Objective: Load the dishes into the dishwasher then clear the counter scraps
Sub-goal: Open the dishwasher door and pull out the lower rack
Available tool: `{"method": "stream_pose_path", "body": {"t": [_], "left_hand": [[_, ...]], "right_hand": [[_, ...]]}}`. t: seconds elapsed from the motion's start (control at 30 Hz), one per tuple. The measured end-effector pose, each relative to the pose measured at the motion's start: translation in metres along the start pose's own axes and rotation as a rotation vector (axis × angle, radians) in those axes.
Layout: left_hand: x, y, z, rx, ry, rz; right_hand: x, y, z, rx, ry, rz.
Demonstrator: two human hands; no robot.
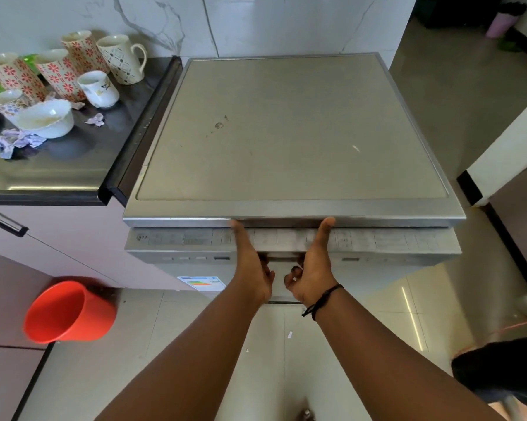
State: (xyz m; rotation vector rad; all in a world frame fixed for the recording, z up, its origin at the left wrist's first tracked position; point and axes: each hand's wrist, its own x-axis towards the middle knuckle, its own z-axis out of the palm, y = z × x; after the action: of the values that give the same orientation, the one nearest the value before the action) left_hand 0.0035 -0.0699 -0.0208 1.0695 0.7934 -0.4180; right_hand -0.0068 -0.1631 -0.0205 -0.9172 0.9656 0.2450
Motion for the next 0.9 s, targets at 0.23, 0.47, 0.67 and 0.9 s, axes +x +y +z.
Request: {"method": "stream_pose_path", "body": {"t": [0.23,0.47,0.67,0.9], "left_hand": [[-0.036,-0.025,-0.076,0.584,0.032,0.092],[-0.059,-0.037,-0.094,0.861,0.593,0.362],[-0.05,-0.011,-0.103,1.575,0.316,0.715],[-0.046,-0.015,-0.126,1.881,0.059,0.57]], "right_hand": [[-0.034,0.029,-0.065,-0.576,-0.087,0.005],[-0.059,0.025,-0.088,-1.705,0.082,-0.61],[-0.069,0.015,-0.071,-1.994,0.338,-0.998],[-0.051,0.029,-0.126,-1.967,0.086,-0.737]]}}
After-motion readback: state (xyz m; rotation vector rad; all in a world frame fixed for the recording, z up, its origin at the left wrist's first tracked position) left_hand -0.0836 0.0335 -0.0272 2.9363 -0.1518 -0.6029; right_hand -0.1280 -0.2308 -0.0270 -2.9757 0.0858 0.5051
